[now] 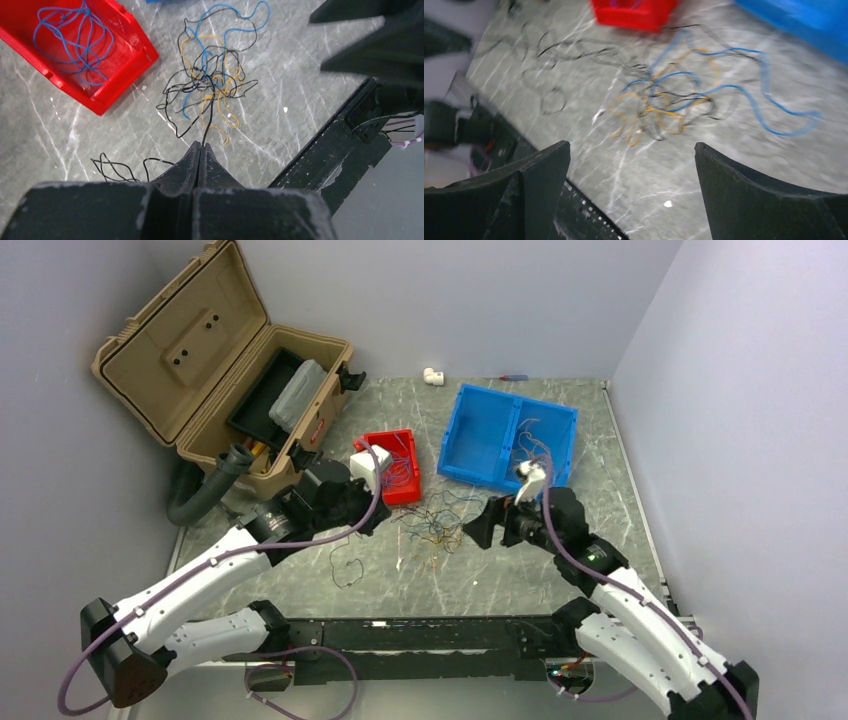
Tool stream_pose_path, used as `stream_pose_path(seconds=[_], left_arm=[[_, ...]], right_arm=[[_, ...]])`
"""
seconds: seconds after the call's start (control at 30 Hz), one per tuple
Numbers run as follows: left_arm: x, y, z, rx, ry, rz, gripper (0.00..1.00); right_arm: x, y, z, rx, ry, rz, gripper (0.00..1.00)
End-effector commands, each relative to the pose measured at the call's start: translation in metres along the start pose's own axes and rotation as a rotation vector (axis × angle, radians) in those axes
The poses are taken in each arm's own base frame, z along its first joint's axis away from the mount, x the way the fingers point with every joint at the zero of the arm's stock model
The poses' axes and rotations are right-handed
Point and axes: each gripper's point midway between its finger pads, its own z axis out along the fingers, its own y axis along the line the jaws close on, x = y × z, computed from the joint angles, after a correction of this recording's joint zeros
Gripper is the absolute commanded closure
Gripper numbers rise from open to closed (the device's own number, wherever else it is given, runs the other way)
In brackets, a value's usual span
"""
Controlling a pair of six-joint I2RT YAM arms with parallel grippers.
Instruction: Untangle the cables
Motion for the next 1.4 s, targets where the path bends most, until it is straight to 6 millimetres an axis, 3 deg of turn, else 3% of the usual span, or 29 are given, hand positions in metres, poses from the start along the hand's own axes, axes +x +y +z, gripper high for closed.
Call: stream_pose_path(seconds=[0.0, 0.17, 0.3, 0.57, 0.67, 0.77, 0.83, 0.93, 1.03, 1.13, 1.23, 1.37], left_arm=[[-0.027, -0.011, -0.014, 0.035, -0.044, 0.045, 1.00], [-0.039, -0.020, -0.026, 0.065, -0.046, 0.068, 1.00], [-0.051, -0.028, -0.040, 0.089, -0.062, 0.087, 1.00], [-0.077, -0.043, -0.076, 0.141, -0.127, 0.125, 1.00], [-0.085, -0.046, -0.085, 0.151, -0.143, 0.133, 1.00], [-0.095, -0.050, -0.094, 0.160, -0.179, 0.127, 1.00], [-0.105, -0.049, -0.102, 0.143, -0.220, 0.112, 1.00], [-0.121, -0.037, -0.118, 0.055, -0.280, 0.076, 1.00], [-0.133, -0.023, -0.136, -0.035, -0.333, 0.045, 1.00], [-0.134, -0.001, -0.151, -0.161, -0.353, 0.012, 1.00], [-0.127, 0.019, -0.160, -0.271, -0.347, -0.019, 1.00], [-0.112, 0.046, -0.165, -0.415, -0.329, -0.075, 1.00]], right_arm=[[-0.007, 0.060, 0.013, -0.234, -0.071, -0.253, 0.04], [0.001, 0.099, 0.038, -0.307, -0.034, -0.420, 0.08], [-0.014, 0.123, 0.056, -0.347, -0.137, -0.497, 0.08], [-0.035, 0.139, 0.088, -0.382, -0.296, -0.494, 0.03], [-0.024, 0.143, 0.111, -0.396, -0.246, -0.508, 0.04], [-0.001, 0.133, 0.130, -0.384, -0.197, -0.469, 0.11], [0.006, 0.115, 0.139, -0.306, -0.193, -0.376, 0.24], [0.010, 0.070, 0.136, -0.086, -0.215, -0.217, 0.54], [0.021, 0.012, 0.116, 0.178, -0.213, -0.067, 0.79], [0.027, -0.046, 0.080, 0.449, -0.237, 0.065, 1.00], [0.028, -0.091, 0.037, 0.632, -0.283, 0.203, 1.00], [0.020, -0.128, -0.018, 0.755, -0.428, 0.397, 1.00]])
